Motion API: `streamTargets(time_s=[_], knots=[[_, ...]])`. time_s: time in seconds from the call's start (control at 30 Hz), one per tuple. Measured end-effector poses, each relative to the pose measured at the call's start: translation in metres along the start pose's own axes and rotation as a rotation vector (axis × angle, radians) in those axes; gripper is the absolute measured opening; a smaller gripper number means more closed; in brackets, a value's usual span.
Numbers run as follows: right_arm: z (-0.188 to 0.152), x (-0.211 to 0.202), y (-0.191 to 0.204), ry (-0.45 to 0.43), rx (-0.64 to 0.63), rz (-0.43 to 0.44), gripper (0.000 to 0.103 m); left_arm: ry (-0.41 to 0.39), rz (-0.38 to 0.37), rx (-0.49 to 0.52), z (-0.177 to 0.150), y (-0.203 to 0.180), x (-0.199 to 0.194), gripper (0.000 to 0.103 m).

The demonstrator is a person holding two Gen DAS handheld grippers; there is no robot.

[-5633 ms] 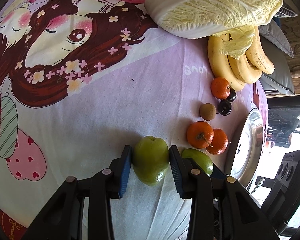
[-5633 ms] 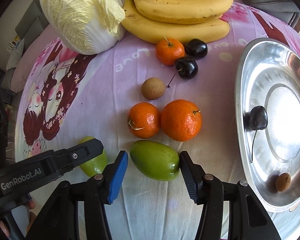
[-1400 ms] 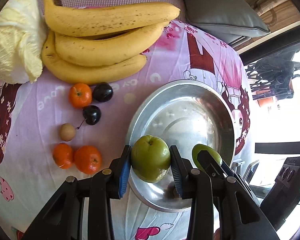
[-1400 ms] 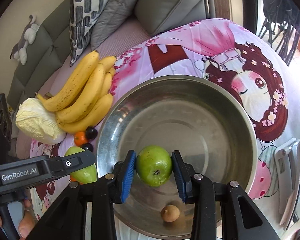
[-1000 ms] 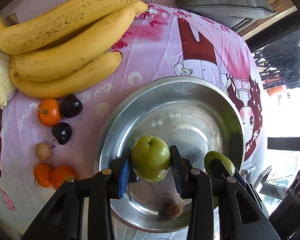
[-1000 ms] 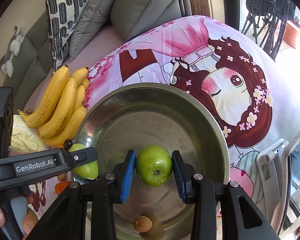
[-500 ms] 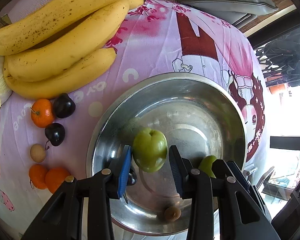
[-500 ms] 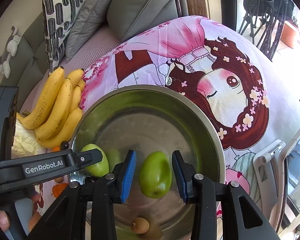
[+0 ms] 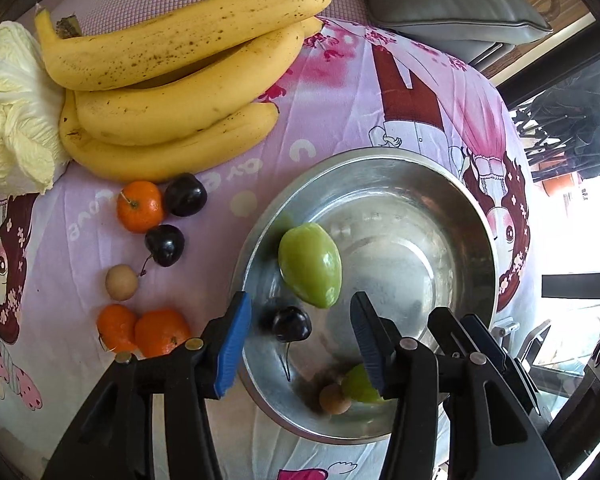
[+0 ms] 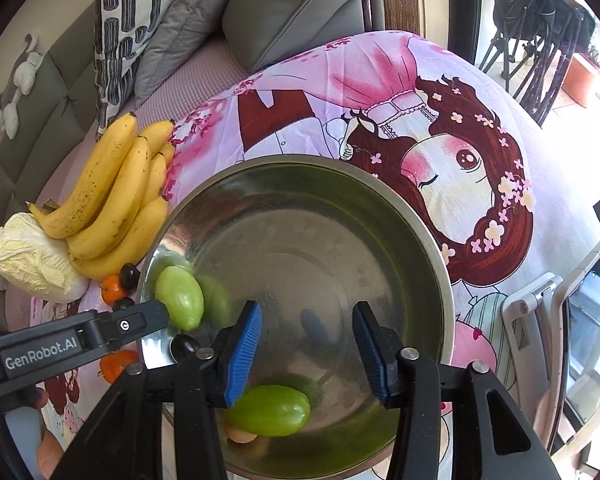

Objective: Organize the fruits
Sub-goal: 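Lower both green fruits into the steel bowl and open both tools, then withdraw both open tools from the bowl toward the tangerines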

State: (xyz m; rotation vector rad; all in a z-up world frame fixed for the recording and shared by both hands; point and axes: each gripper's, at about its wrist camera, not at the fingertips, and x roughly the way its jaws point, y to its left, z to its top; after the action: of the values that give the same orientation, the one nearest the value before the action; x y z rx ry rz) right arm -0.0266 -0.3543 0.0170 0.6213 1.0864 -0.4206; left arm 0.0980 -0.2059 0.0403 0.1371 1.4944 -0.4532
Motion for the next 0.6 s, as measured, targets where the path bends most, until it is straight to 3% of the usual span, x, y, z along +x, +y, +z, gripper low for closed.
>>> streamTargets(time_s=[0.13,0.33,0.5,0.57,0.6], knots=[[-0.002,0.002,0.004,0.007,-0.015,-0.005,0.074,-0.027,0.021,-0.011,-0.004,0.013,-0.006,0.067],[-0.003,0.007,0.009,0.018,-0.038,-0.01,0.097,-0.03,0.095,-0.032,-0.006,0.032,-0.003,0.068],[-0.005,0.012,0.014,0.037,-0.061,-0.009,0.103,-0.003,0.109,-0.029,-0.009,0.047,0.002,0.07],[-0.005,0.011,0.014,0.036,-0.06,-0.001,0.103,-0.008,0.104,-0.022,-0.009,0.051,0.001,0.089],[-0.005,0.011,0.015,0.034,-0.063,-0.004,0.103,-0.018,0.102,-0.022,-0.01,0.054,-0.001,0.09]])
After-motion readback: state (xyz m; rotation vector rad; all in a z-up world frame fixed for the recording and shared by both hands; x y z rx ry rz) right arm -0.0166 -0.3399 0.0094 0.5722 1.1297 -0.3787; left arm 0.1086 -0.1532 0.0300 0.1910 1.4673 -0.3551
